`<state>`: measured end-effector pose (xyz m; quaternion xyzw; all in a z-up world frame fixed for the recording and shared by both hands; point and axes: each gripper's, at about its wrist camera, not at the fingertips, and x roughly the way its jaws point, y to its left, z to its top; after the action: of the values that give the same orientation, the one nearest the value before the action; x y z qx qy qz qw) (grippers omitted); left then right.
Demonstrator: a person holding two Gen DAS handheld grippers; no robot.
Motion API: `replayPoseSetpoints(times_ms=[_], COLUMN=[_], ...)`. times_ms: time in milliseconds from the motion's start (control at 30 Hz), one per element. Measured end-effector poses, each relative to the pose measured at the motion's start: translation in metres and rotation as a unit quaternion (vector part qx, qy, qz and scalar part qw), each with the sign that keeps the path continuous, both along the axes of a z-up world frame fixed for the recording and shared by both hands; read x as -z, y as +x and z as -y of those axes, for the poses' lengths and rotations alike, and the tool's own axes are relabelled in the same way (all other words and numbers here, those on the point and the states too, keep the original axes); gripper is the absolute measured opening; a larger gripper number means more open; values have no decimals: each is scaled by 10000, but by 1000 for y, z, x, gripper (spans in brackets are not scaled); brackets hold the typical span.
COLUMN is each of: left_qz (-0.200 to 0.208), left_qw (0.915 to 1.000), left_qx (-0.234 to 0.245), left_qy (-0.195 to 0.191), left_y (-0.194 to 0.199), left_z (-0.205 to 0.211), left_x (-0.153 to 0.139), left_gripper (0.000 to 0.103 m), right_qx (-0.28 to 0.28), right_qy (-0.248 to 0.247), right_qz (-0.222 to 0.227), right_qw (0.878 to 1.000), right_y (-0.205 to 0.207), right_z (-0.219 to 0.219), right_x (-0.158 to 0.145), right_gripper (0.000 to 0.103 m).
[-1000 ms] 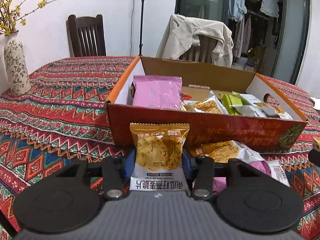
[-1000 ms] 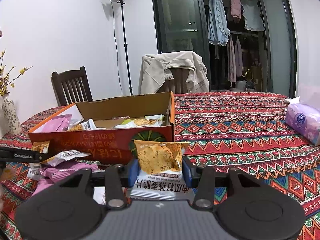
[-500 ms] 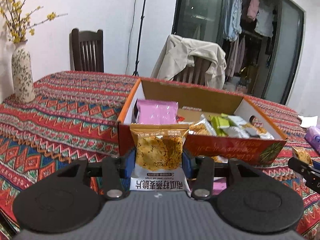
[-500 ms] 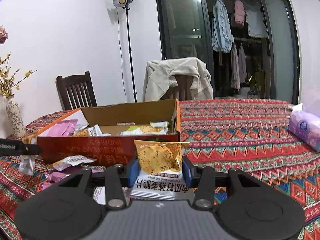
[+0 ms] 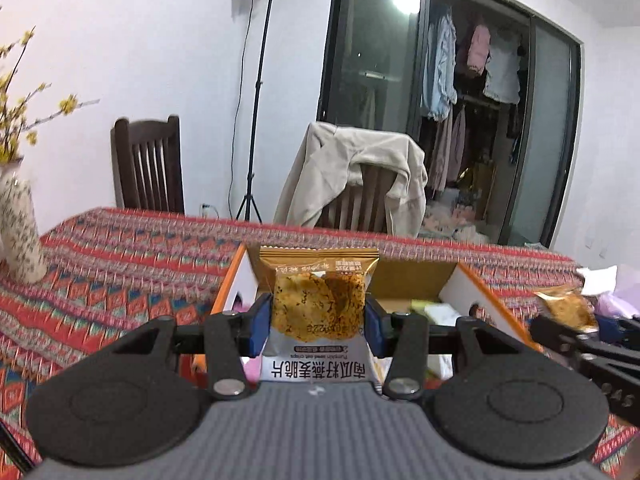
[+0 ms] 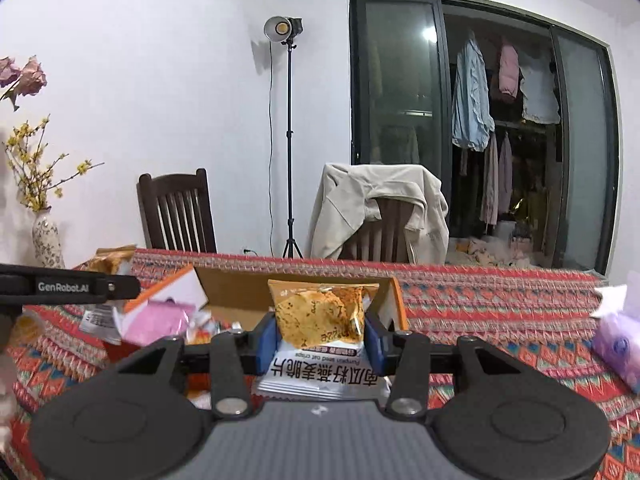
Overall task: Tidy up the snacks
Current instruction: 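Carry both gold packets over the orange box and open both grippers inside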
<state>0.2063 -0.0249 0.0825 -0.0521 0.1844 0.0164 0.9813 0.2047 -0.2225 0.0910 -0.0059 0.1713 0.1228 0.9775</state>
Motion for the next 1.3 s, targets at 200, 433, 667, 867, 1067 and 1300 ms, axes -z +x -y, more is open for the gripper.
replayPoseSetpoints(times_ms=[200,433,667,867,1067,1300], left_qz=[156,184,168,148,341,316], left_qw=[9998,9991,9990,9994,9978,9976], left_qx=[-91,-381,-407,-321,-559,-617], left_qy=[-29,-8,84,-69,-26,-73], left_y=[29,66,78,79,72,71], left_z=[4,1,-5,-15,-16,-18], left_x=[-10,6,33,40,38,35], left_gripper=[47,47,47,81,103,103], right_qx=[116,260,238,258,247,243], right_qy=[1,51,13,-63,68,95], right_qz=[-162,-222,-238,-400,-315,-323], right_qw=[9998,9994,9994,9988,9992,9991], right_y=[49,89,102,106,97,95], right_z=[-19,-29,-31,-30,-26,-25], right_x=[-3,11,37,47,47,44], right_gripper=[44,44,44,63,103,103])
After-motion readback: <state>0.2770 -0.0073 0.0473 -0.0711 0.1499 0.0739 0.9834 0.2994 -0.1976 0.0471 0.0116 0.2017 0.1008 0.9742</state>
